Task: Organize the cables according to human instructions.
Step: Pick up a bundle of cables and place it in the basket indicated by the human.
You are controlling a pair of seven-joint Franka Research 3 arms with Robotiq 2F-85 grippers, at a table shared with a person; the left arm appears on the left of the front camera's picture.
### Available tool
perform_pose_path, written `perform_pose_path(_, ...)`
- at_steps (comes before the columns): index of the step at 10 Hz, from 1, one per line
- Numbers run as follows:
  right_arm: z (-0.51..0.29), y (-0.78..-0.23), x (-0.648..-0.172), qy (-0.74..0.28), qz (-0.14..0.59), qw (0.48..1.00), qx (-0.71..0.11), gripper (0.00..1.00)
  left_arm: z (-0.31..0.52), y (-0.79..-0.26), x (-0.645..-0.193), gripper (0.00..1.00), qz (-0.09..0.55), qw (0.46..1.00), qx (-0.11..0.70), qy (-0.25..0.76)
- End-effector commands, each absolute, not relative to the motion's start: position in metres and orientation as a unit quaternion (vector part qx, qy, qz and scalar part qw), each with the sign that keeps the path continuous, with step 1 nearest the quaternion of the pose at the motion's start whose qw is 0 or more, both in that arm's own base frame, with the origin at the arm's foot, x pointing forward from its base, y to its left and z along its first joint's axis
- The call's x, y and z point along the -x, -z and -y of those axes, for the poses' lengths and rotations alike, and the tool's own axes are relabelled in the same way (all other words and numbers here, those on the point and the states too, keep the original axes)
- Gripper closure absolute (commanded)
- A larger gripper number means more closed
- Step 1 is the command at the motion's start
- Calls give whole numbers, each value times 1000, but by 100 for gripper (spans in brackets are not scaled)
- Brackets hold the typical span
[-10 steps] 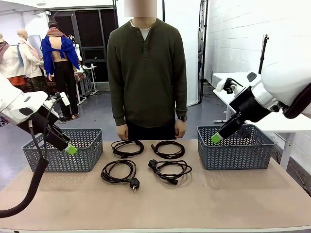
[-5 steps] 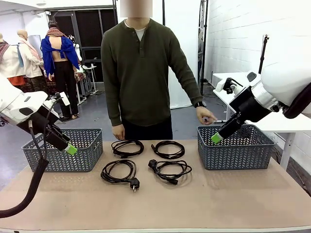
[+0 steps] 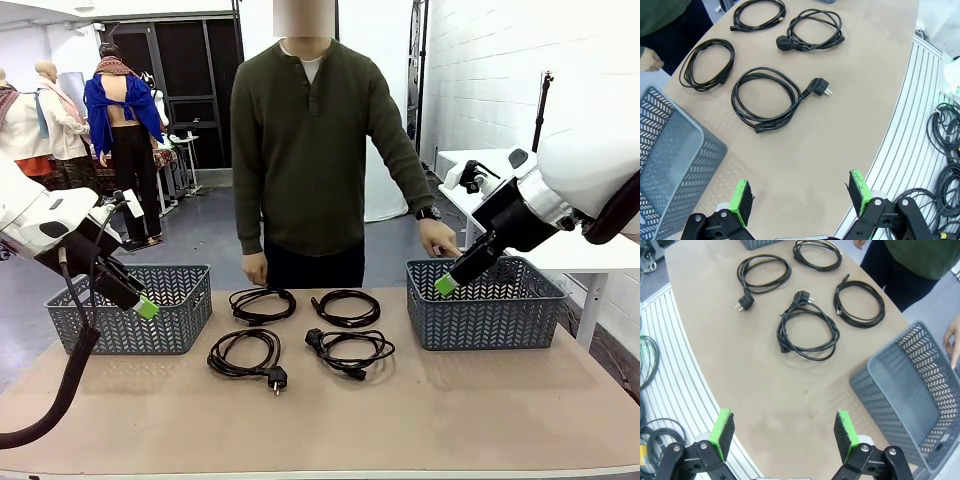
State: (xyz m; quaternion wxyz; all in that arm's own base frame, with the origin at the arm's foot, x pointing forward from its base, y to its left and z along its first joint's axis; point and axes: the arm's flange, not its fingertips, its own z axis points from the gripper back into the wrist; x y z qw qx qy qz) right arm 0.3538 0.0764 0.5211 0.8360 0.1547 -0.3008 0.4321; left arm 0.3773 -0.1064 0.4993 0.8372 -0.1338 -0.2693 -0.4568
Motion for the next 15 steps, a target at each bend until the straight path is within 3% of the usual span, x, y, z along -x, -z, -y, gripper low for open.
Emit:
perform_pose_path(1,-77,-519,-356,-434,301,833,-166,0,104,-499,-377,0,271,833,143,460)
perform_pose_path(11,-77,-519,-356,-434,301,833,-166,0,104,-499,-377,0,271,833,143,460)
perform_pose_path(15,-129,-523,-362,-411,276,864,-96,0,104,-499,-377,0,271,833,143,460)
